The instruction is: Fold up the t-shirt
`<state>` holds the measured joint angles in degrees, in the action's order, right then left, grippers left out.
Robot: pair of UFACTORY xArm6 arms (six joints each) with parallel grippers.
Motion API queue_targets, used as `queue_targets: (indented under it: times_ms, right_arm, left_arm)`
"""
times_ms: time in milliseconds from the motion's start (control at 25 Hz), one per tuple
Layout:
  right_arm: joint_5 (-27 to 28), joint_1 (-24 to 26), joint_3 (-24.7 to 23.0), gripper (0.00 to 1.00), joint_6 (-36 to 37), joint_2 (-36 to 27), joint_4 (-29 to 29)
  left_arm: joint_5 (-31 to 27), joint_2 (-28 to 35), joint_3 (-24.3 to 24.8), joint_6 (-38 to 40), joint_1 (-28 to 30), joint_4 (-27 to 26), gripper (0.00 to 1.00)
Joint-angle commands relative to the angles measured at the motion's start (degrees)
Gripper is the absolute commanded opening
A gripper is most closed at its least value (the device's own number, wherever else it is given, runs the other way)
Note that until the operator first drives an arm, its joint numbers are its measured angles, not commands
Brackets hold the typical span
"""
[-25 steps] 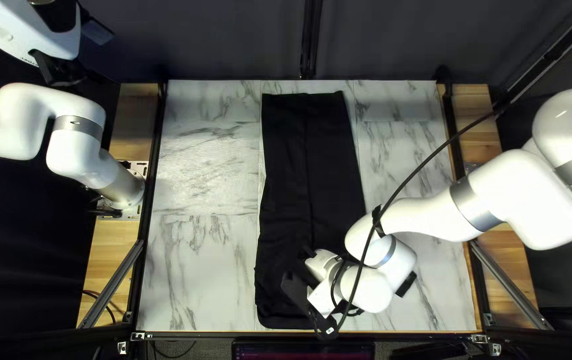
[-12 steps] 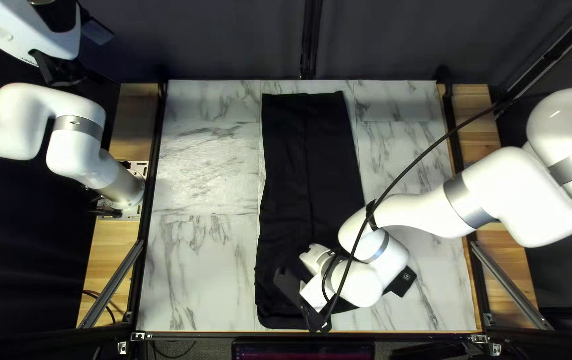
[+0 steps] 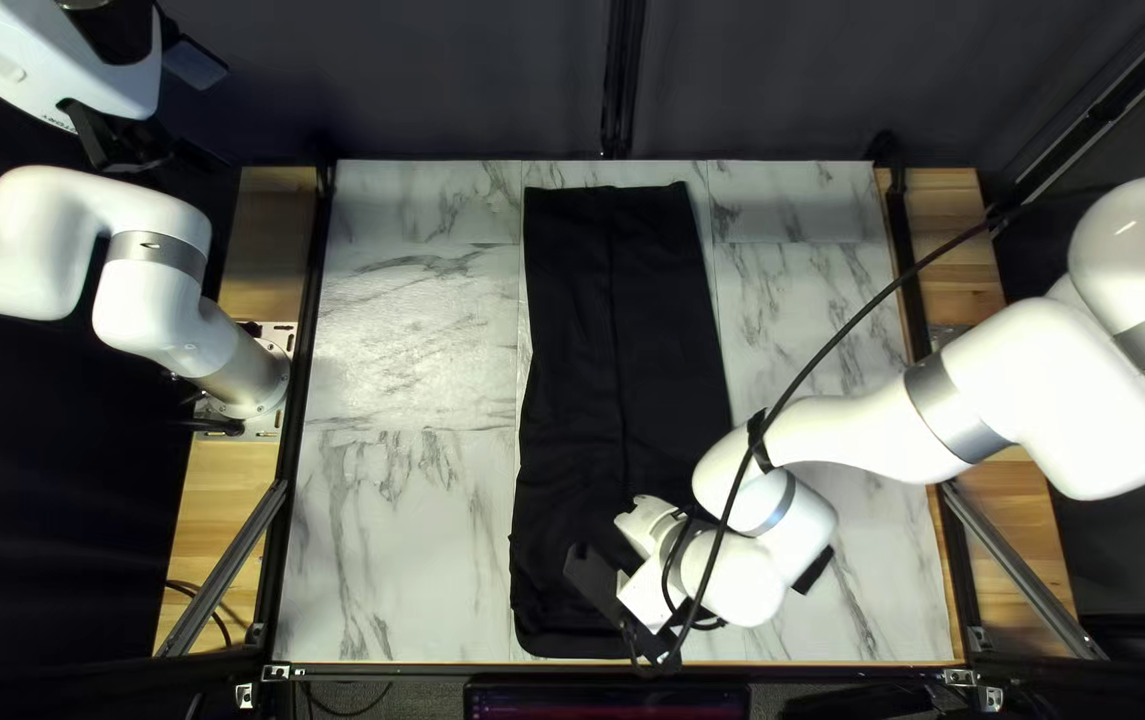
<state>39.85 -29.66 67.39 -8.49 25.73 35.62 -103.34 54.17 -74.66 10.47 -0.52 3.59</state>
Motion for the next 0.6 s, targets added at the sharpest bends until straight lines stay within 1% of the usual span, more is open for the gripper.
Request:
queue_targets:
  times_ms: [40, 200, 480, 600]
  right_arm:
    - [-0.7, 0.4, -0.3, 1.00, 0.4, 0.3, -0.1]
    - [-1.2, 0.3, -0.3, 1.00, 0.3, 0.8, -0.1]
    - [-0.5, 0.7, 1.7, 1.00, 2.2, 2.1, -0.8]
    - [-0.5, 1.1, 2.5, 0.89, 3.0, 2.7, -0.9]
  left_arm:
    - [0.0, 0.0, 0.0, 0.0, 0.0, 0.0, 1.00]
    - [0.0, 0.0, 0.0, 0.0, 0.0, 0.0, 1.00]
    - [0.0, 0.0, 0.0, 0.0, 0.0, 0.0, 1.00]
    - [0.0, 0.0, 0.0, 0.0, 0.0, 0.0, 1.00]
